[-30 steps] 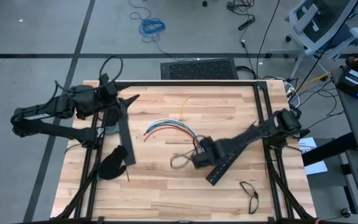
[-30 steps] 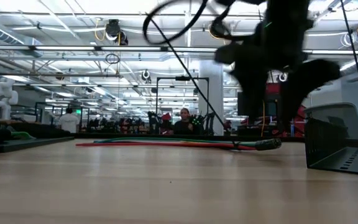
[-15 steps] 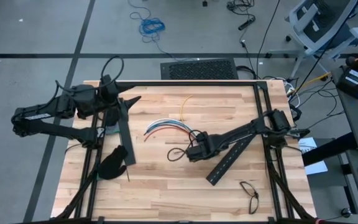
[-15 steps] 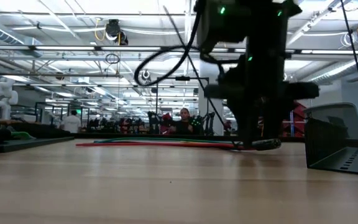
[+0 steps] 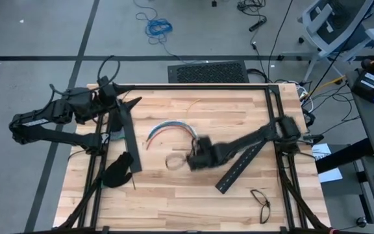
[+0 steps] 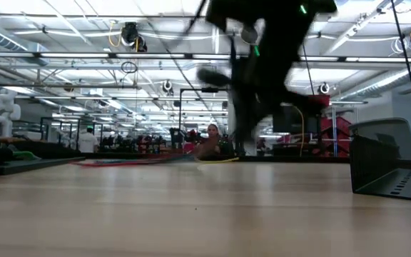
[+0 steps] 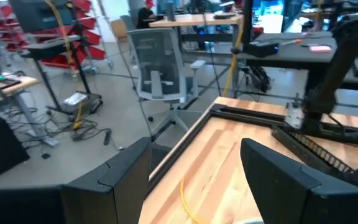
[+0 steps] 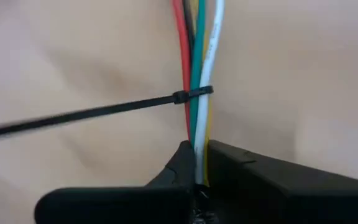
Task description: Ziptie cables
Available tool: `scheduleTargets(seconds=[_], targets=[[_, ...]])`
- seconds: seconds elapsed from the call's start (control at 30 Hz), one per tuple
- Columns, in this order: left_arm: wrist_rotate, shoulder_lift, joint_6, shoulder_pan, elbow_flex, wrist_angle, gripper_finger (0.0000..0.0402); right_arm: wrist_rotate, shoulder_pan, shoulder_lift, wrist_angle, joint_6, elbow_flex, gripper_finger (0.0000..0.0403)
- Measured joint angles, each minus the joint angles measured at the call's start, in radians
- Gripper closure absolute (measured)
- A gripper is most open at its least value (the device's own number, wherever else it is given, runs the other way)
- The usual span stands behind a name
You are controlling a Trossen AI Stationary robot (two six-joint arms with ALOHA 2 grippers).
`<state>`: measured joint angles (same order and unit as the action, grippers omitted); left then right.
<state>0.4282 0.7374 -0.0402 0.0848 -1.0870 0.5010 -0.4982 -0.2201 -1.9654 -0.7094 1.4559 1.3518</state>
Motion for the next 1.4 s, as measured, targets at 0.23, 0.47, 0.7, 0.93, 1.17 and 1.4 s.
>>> scheduleTargets(seconds=[0.23,0.47,0.7,0.93,1.17,1.4], targets=[[0.008,-0.051,0.005,0.0,-0.002,0.001,0.0155,-0.303,0.083,0.418,-0.111,-0.138,0.085,0.0391],[0.007,-0.071,0.001,0.0,-0.003,0.009,0.0155,-0.439,0.125,0.59,-0.65,-0.118,0.37,0.0391],[0.005,-0.071,-0.045,0.0,-0.003,0.013,0.0155,-0.515,0.269,0.467,-0.752,-0.263,0.558,0.0391],[0.004,-0.074,-0.079,0.0,-0.003,0.019,0.0155,-0.188,0.385,0.067,-0.822,-0.372,0.578,0.0391],[0.005,-0.108,-0.103,0.0,-0.003,0.078,0.0155,0.14,0.306,-0.31,-0.809,-0.524,0.64,0.0391],[0.006,-0.16,-0.099,0.0,-0.002,0.084,0.0155,0.238,0.256,-0.494,-0.505,-0.681,0.932,0.0391]])
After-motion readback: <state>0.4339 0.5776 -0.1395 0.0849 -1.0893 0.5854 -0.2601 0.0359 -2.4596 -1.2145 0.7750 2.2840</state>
